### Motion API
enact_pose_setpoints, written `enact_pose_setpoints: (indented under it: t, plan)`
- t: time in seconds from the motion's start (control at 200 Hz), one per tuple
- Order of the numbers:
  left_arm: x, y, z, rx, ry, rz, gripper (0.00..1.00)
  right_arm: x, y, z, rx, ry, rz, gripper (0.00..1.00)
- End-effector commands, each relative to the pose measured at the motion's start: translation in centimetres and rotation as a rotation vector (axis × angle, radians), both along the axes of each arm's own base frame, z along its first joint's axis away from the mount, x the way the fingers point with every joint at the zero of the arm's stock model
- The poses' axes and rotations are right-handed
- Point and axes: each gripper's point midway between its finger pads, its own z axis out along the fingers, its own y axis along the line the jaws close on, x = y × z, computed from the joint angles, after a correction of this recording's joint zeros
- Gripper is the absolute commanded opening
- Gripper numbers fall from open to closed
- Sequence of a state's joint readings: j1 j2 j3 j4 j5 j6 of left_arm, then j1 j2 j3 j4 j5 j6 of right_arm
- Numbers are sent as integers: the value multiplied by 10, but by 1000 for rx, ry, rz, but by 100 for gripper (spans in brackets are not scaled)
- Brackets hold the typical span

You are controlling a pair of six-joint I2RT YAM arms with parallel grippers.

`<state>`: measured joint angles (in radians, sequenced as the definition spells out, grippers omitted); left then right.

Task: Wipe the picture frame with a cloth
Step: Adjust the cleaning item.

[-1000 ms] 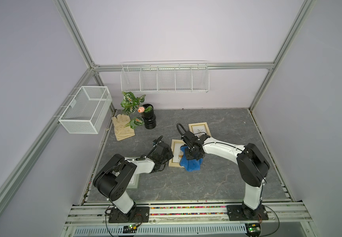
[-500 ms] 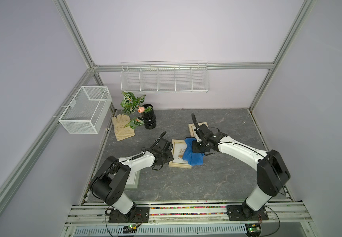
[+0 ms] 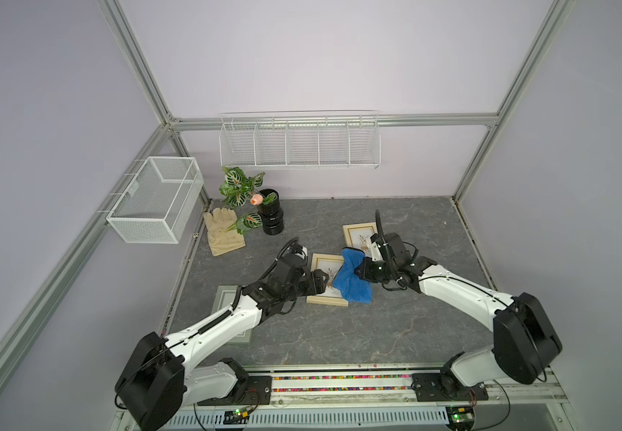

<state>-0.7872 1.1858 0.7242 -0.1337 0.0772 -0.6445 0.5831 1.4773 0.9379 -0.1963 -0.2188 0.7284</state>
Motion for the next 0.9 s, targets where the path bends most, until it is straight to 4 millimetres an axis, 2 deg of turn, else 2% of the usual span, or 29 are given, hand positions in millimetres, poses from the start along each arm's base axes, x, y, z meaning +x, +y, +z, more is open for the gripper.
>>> enact_pose_setpoints:
  t: [0.0, 0.135, 0.275, 0.42, 0.595, 0.6, 0.615, 0.715, 0.76, 0.805, 0.895]
  plan:
    - [-8, -27, 28, -94, -125, -113, 81, 2, 19, 28, 158, -42, 10, 8]
    - [-9, -40, 16, -71, -97, -159, 82, -3, 31, 42, 218, -66, 34, 10]
    - [-9, -52, -2, -24, -62, -209, 81, -9, 42, 66, 297, -111, 63, 12]
    - [-15, -67, 2, -45, -70, -266, 80, -18, 55, 82, 342, -142, 97, 13]
    - [-11, -68, 8, -103, -92, -229, 73, -25, 65, 80, 352, -127, 105, 13]
    - [-11, -68, 8, -104, -93, -227, 73, -27, 63, 71, 339, -110, 102, 13]
    - [-11, -67, 9, -107, -94, -223, 73, -29, 62, 66, 332, -101, 99, 13]
    - [-10, -67, 15, -138, -114, -211, 73, -31, 62, 62, 332, -91, 88, 13]
    - [-9, -67, 17, -143, -120, -206, 68, -32, 62, 61, 337, -89, 87, 13]
    - [-7, -66, 18, -143, -126, -193, 59, -33, 63, 60, 337, -82, 85, 13]
    - [-4, -62, 21, -135, -144, -175, 29, -33, 59, 55, 314, -74, 68, 13]
